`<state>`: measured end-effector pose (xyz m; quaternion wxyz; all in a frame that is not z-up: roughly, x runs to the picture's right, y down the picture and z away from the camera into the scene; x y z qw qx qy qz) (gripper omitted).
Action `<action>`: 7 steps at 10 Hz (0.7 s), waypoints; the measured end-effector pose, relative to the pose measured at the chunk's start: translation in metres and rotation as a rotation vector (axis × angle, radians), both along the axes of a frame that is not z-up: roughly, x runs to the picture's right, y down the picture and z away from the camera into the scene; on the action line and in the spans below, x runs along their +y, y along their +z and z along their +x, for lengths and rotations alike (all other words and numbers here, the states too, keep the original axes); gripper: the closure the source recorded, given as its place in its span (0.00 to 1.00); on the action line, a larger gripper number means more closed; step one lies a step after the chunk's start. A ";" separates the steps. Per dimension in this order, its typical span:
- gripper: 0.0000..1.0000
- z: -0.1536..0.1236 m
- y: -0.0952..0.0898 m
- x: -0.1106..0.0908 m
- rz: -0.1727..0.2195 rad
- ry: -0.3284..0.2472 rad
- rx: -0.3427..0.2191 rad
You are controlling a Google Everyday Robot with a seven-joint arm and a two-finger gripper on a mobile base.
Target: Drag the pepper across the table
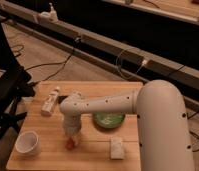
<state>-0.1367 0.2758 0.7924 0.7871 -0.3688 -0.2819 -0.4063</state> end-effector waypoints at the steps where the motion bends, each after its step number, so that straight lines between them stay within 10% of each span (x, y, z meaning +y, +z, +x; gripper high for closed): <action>1: 1.00 0.008 -0.002 0.001 -0.002 0.008 0.024; 7: 1.00 0.077 -0.009 0.022 -0.033 0.163 0.180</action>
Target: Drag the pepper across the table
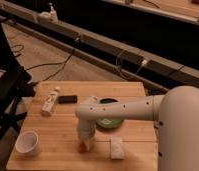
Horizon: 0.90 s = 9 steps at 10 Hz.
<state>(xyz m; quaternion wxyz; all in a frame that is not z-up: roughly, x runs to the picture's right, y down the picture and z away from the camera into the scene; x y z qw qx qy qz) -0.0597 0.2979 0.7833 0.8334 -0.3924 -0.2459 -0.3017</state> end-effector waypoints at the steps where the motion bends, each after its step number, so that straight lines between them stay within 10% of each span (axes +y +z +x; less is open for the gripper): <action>1: 1.00 0.009 -0.001 0.003 -0.005 0.020 0.015; 9: 1.00 0.121 -0.012 0.021 -0.019 0.215 0.182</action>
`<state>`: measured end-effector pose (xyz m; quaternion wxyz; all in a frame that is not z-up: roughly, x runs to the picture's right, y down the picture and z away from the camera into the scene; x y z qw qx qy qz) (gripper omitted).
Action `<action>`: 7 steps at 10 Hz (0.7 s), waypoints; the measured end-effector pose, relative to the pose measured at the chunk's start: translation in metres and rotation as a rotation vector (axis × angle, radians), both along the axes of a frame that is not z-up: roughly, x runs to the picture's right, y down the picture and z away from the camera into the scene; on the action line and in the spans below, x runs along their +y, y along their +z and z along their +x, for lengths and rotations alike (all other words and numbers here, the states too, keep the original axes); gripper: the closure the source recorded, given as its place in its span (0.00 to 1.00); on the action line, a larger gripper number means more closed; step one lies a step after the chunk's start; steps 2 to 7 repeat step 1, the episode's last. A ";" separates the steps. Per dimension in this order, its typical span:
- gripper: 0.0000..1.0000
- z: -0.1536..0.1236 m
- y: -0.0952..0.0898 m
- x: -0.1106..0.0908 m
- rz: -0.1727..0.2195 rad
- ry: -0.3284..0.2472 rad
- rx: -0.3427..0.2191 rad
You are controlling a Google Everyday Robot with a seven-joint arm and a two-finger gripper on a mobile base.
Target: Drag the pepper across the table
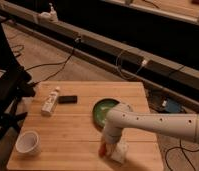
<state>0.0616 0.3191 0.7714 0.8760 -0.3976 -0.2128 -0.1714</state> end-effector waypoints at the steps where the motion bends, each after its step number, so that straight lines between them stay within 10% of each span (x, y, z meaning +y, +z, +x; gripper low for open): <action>1: 1.00 0.007 -0.001 0.002 0.000 0.022 0.008; 7: 1.00 0.007 -0.001 0.002 0.000 0.022 0.008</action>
